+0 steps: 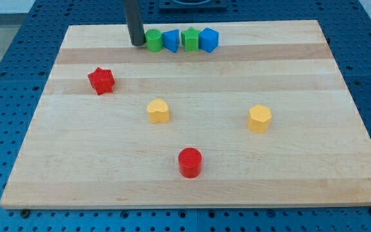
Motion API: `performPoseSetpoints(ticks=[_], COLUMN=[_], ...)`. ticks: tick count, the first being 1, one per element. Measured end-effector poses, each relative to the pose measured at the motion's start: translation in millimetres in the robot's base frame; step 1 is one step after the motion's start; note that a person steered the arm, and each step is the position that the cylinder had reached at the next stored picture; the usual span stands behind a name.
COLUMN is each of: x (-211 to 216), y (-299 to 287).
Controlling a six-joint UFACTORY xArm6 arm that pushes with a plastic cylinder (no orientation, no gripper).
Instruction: Move the red circle to the left of the yellow hexagon
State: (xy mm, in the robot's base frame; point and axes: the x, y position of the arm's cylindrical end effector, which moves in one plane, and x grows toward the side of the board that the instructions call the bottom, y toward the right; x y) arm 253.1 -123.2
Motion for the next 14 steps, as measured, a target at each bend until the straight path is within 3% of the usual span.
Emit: performPoseSetpoints(ticks=[3,4,5,8,10,14], x=[0,27,54,65,65,67], y=[-18,-37,8,153,214,244])
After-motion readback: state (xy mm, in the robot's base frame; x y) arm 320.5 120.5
